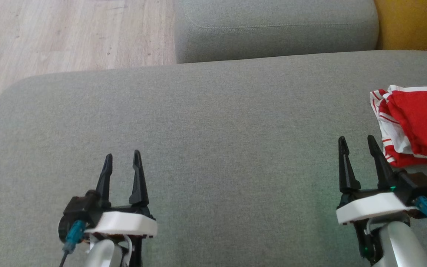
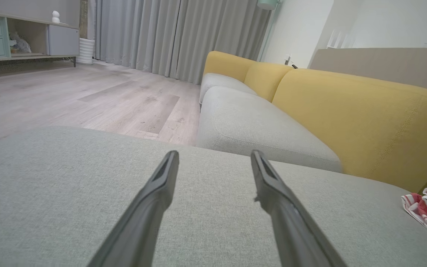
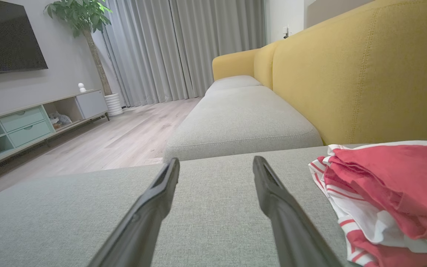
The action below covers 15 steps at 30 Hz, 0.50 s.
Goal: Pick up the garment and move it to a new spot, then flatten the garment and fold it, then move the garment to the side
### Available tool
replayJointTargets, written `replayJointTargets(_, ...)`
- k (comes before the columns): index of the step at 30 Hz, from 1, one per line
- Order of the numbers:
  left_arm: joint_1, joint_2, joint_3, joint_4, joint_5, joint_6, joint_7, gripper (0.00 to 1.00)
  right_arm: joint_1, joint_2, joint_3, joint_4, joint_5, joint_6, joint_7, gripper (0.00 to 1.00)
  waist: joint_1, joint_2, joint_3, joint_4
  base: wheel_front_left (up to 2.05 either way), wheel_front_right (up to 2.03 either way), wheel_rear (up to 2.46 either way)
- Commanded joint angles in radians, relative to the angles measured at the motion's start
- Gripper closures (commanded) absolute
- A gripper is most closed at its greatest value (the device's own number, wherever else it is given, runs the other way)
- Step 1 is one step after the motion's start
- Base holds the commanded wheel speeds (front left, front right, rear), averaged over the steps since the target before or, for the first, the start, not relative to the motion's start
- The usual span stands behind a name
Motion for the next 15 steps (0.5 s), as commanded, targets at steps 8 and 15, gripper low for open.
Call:
replayJointTargets(8,-0.03,0.004,0.042,-0.01,-0.027,0.008,-0.009,0.0,-0.018,-0.002,0.03,-0.041,0.011,-0.001,-0.014,0.0,0.0,-0.0001,0.003,0.001,0.0,0.0,0.0)
replayJointTargets(15,0.001,0.0,0.011,0.026,-0.036,0.007,0.001,1.0,0.0,0.0,0.009,-0.002,0.009,0.0,0.0,1.0,0.0,-0.0001,0.005,0.001,0.0,0.0,0.0)
